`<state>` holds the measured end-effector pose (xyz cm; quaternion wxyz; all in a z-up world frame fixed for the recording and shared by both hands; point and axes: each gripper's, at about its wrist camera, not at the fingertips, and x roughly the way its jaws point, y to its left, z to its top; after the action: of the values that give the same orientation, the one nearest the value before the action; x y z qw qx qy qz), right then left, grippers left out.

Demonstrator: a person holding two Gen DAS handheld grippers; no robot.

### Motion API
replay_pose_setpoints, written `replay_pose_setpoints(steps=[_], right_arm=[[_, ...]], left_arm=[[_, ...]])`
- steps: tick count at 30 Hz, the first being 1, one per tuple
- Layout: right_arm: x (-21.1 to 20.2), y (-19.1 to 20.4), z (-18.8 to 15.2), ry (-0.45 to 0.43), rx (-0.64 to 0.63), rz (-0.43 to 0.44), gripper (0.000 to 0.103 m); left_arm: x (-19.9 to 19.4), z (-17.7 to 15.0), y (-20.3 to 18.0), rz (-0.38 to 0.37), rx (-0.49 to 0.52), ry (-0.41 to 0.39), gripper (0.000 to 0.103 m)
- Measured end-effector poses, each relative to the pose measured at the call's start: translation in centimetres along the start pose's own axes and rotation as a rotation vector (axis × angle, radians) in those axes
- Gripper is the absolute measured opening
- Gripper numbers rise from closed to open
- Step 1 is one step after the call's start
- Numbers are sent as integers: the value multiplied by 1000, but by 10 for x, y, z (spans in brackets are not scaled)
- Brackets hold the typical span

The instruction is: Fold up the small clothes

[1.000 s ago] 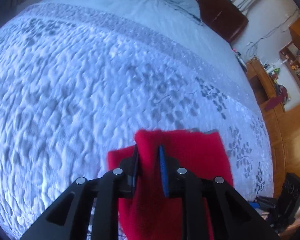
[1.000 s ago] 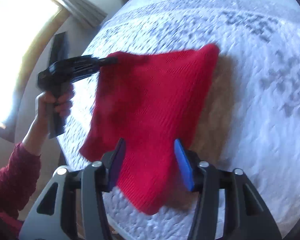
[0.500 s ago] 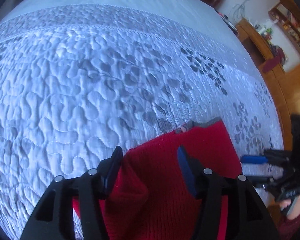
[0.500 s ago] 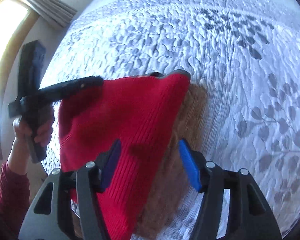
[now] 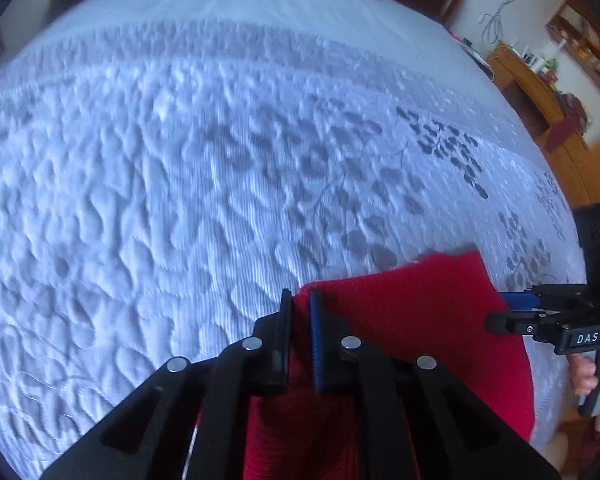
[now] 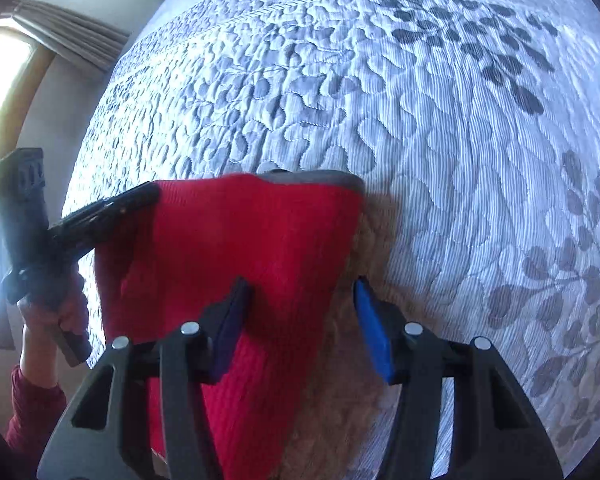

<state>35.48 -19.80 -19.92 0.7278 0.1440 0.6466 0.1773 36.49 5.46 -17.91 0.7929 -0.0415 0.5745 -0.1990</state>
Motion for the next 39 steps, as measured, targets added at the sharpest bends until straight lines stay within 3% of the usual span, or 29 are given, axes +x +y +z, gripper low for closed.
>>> replay_pose_setpoints(steps=[4, 9, 13, 18, 23, 26, 28, 30, 31, 32, 35, 39], right_arm=[[-3, 0, -4, -11, -1, -11, 55], [-39, 13, -40, -54, -44, -26, 58], [-61, 31, -99, -57, -125, -34, 62], [-60, 47, -179, -6, -124, 38, 62], [-49, 44, -209, 5, -52, 75, 62], [-42, 46, -211, 10, -45, 38, 62], [-37, 48, -207, 14, -42, 53, 56], [-32, 49, -204, 27, -23, 103, 35], [-29, 49, -204, 29, -19, 107, 22], [-29, 50, -203, 32, -18, 103, 18], [-44, 55, -207, 11, -38, 119, 13], [-54, 53, -213, 16, -72, 68, 12]], left_arm=[[-2, -3, -7, 2, 27, 1, 11], [-43, -17, 1, -25, -67, -24, 41], [-88, -68, -1, -10, -87, -10, 49], [-121, -158, -19, -7, -95, 52, 53], [-118, -214, -38, -56, -129, 91, 54], [-109, -222, -39, -70, -162, 100, 52], [-102, -222, -36, -79, -193, 94, 32], [-96, -219, -30, -115, -246, 99, 15], [-93, -219, -28, -109, -255, 102, 14], [-92, -219, -28, -105, -255, 106, 13], [-101, -223, -29, -114, -253, 92, 11], [-98, -229, -32, -90, -213, 100, 11]])
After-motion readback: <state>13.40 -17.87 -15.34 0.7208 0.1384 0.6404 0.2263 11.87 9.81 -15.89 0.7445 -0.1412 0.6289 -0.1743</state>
